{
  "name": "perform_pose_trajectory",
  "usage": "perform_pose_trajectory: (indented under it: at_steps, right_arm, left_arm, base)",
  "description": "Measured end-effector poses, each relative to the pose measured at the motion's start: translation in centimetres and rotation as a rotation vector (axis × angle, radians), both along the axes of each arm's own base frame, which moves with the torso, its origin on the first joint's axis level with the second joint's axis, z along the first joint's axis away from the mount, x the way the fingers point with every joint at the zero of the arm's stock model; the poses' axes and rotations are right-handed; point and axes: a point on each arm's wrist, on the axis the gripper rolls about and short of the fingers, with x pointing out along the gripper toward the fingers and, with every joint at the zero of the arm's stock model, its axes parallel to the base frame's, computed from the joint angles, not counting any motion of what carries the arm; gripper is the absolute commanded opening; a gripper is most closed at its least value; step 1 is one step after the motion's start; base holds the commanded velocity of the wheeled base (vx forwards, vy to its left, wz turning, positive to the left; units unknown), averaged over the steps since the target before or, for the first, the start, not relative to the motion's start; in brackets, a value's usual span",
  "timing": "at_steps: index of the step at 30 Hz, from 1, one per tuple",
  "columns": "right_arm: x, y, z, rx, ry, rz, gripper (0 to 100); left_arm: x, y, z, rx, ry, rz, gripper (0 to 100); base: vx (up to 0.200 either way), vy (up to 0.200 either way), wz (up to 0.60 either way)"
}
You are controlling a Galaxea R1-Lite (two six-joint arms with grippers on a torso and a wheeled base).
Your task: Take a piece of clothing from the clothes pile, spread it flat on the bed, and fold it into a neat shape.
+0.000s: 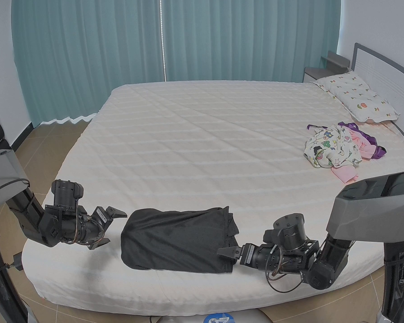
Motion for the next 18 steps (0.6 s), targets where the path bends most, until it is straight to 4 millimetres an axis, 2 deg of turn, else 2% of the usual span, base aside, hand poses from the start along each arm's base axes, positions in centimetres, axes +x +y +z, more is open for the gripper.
perform_pose_trajectory:
  at_steps: [1, 2, 9, 18]
  right_arm:
    - [0.1, 0.5, -0.1, -0.003, -0.002, 0.009, 100]
    - [0.1, 0.9, -0.3, -0.005, -0.002, 0.015, 0]
    - [-0.6, 1.3, -1.2, -0.083, 0.039, 0.056, 0]
    - [-1.2, 0.4, -0.8, -0.121, 0.037, 0.031, 0]
  left_arm:
    - [-0.1, 0.0, 0.0, -0.004, 0.003, 0.004, 100]
    - [-0.2, 0.0, -0.1, -0.005, 0.005, 0.006, 100]
    - [-0.5, 0.0, -0.2, -0.008, 0.012, 0.008, 100]
    - [-0.5, 0.1, -0.3, -0.007, 0.016, 0.01, 100]
  base:
    - [0.0, 0.0, 0.0]
    - [0.0, 0.0, 0.0]
    - [0.0, 0.0, 0.0]
    - [0.0, 0.0, 0.0]
